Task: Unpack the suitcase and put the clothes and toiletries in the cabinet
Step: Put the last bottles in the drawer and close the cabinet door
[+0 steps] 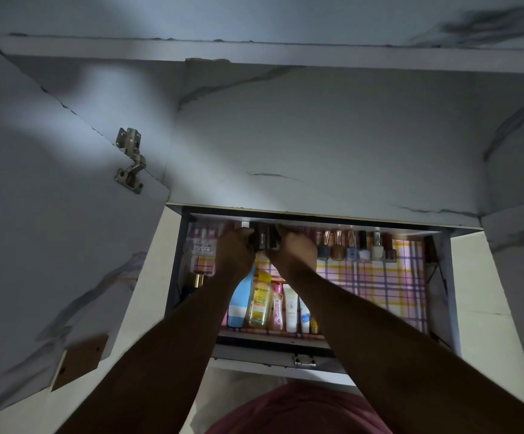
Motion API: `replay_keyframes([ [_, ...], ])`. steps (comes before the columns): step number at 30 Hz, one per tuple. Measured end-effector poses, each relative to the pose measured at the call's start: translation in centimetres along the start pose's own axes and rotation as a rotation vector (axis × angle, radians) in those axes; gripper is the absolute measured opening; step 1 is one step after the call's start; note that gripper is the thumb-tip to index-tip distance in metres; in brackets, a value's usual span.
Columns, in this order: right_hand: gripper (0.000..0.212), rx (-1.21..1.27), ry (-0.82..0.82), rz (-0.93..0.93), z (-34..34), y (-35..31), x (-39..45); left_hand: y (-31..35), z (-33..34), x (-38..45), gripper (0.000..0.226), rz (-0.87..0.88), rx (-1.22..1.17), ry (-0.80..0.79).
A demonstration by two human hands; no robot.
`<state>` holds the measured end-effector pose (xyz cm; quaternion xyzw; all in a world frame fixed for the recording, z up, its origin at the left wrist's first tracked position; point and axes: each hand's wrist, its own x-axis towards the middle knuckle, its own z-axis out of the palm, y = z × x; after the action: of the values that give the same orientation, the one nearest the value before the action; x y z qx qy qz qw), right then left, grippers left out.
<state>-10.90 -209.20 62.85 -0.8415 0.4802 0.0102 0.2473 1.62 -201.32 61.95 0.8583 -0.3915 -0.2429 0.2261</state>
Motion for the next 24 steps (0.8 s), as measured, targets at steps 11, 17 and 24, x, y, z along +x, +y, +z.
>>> replay_keyframes([
  [11, 0.014, 0.083, -0.116, 0.297, 0.0, -0.6, 0.6, -0.8, 0.8, -0.3, 0.038, 0.023, -0.002, -0.17],
  [17, 0.014, 0.25, -0.166, 0.379, 0.4, -1.6, 0.6, -0.3, 0.6, -0.5, 0.035, 0.052, -0.006, -0.166],
  [24, 0.025, 0.343, -0.162, 0.471, 0.1, -2.4, 0.4, 0.1, 0.2, -0.6, 0.03, 0.116, -0.045, -0.155],
])
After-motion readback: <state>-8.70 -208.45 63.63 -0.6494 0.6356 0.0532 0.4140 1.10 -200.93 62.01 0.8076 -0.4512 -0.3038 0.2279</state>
